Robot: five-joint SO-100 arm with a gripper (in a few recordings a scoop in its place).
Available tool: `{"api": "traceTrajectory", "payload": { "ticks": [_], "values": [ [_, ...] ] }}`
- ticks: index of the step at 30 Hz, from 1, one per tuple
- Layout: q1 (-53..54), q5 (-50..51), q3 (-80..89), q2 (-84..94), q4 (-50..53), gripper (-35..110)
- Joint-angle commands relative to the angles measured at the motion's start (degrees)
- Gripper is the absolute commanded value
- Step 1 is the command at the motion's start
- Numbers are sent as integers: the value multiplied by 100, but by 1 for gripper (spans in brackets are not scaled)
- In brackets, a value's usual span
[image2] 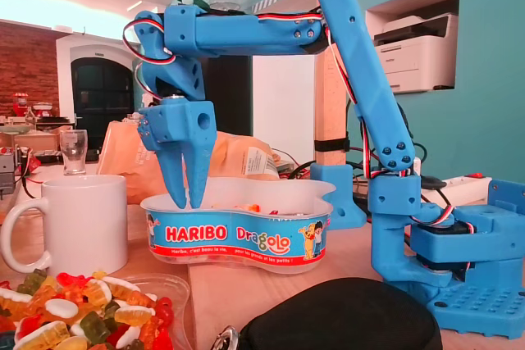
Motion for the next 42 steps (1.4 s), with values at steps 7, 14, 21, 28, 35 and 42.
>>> {"api": "traceTrajectory", "payload": {
  "ticks": [7,14,21,28,35,42],
  "values": [
    [132,-976,141,1468,62,10],
    [132,-1345,1890,2584,9,10],
    [-97,-1336,2848,3964,-1450,10],
    [-176,-1327,4157,4333,-2197,10],
    [-88,-1441,5106,5150,-2575,9],
    [-26,-2127,5502,5643,-2716,9]
  ]
}}
